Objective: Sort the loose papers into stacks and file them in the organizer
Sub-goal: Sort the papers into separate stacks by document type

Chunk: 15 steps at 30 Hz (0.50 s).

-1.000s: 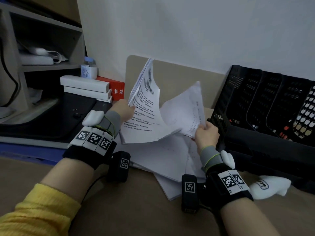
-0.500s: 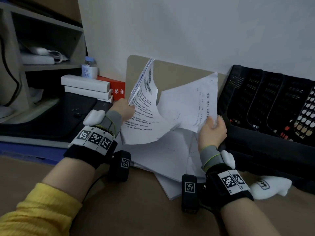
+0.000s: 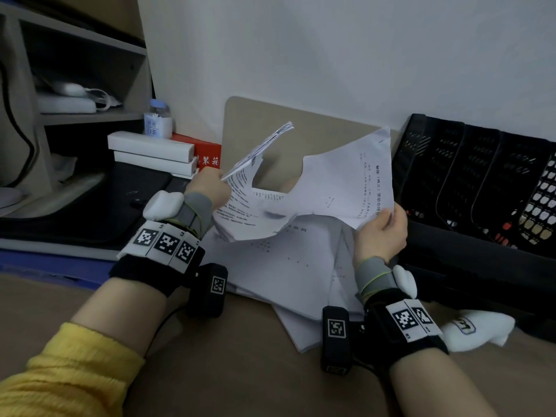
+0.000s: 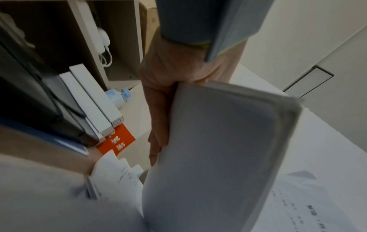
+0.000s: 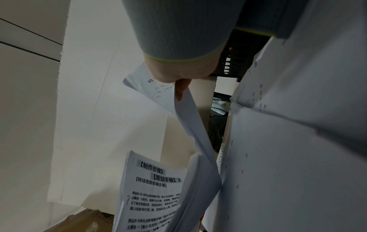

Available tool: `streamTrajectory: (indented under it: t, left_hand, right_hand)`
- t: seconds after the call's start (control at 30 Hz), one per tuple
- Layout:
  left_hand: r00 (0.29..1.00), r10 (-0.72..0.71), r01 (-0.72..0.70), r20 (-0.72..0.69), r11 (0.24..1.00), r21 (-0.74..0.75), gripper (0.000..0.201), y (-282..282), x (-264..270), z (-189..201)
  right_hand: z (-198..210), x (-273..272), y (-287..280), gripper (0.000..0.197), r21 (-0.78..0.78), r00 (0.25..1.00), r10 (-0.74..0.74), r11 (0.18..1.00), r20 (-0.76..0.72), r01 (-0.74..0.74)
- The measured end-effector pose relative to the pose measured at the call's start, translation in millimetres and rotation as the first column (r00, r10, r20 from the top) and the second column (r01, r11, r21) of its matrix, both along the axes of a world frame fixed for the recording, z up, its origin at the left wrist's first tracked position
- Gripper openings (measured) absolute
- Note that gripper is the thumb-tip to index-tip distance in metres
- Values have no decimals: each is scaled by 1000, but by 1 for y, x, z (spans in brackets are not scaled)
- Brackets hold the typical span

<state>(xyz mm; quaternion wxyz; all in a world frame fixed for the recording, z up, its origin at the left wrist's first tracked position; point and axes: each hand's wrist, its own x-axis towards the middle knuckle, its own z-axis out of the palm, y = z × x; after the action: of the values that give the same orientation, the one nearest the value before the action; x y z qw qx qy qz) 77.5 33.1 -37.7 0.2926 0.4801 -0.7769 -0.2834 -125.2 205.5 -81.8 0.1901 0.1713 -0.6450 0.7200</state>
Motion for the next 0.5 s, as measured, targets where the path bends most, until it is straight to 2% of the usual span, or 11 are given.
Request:
streamTrajectory:
  t: [0.1,0.23,0.3,0.37,0.43,0.47,0.5]
  left_hand:
    - [999,29,-29,-27,999,-19,30,-2,6,4]
    - [993,30,-27,-114,999,26,36,-8,6,1]
    - [985,1,13,-173,997,79,31,-8,5,-1]
    - [967,8,39,-255,984,177,11,-8,2,-2]
    - [923,35,103,-382,937,334,26,-8,0,0]
    - [905,39,134,-423,919,372,26,-6,0,2]
    - [892,19,166,-452,915,367,16,-6,0,2]
  right_hand:
    - [0,-1,0,32,-31,1000,-16,999,2,16]
    - [2,1,-2,31,-112,1000,8,994,12,-6]
    - [4,3,-3,31,-163,999,44,986,32,-38]
    - [4,4,-5,30,-217,996,82,974,37,-72]
    - [3,3,-7,28,-260,993,115,960,21,-106]
    - [2,2,-9,25,-262,992,127,958,20,-118]
    - [1,0,-10,21,-258,990,142,957,22,-132]
